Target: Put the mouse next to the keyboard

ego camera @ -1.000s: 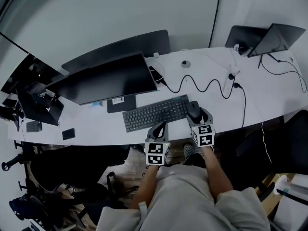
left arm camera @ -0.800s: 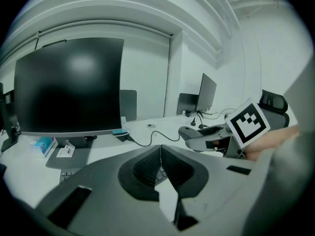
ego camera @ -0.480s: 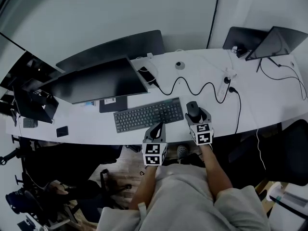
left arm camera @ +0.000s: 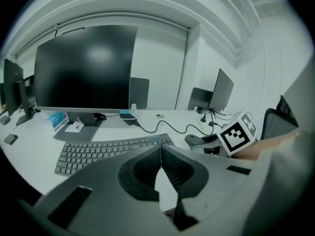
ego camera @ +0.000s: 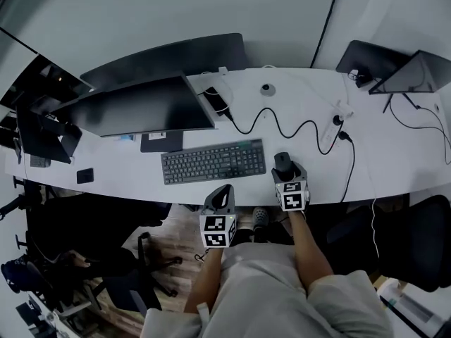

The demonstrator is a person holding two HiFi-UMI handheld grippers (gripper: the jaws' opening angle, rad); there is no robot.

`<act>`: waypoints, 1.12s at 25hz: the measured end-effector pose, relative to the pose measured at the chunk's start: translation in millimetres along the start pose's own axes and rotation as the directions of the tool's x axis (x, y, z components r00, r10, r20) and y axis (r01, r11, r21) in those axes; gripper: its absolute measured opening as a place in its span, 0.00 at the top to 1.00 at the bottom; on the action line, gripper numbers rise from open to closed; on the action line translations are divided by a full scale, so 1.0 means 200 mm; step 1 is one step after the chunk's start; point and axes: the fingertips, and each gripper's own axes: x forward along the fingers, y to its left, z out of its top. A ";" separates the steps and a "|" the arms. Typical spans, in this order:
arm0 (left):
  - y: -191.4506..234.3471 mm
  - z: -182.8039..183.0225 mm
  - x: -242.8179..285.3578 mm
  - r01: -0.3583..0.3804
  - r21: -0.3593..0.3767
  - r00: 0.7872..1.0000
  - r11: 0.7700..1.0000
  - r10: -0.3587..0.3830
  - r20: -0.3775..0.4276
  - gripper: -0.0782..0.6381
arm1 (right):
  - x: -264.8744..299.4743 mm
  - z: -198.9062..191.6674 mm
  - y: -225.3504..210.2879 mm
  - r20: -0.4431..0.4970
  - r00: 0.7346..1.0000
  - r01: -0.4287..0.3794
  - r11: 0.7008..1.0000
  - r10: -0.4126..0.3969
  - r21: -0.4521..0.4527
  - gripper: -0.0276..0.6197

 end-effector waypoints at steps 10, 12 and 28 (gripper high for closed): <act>0.15 -0.16 -0.19 -0.108 -0.157 0.994 0.982 0.105 -0.026 0.86 | 0.11 -0.08 0.03 -0.051 0.998 0.034 0.999 -0.033 0.018 0.49; 0.16 -0.19 -0.22 -0.126 -0.173 0.992 0.977 0.122 -0.037 0.86 | 0.12 -0.08 0.04 -0.050 0.998 0.045 0.999 -0.045 0.014 0.49; 0.23 -0.31 -0.40 -0.174 -0.202 0.985 0.964 0.170 -0.034 0.86 | -0.02 -0.07 0.07 -0.005 0.994 0.108 0.994 -0.107 0.019 0.45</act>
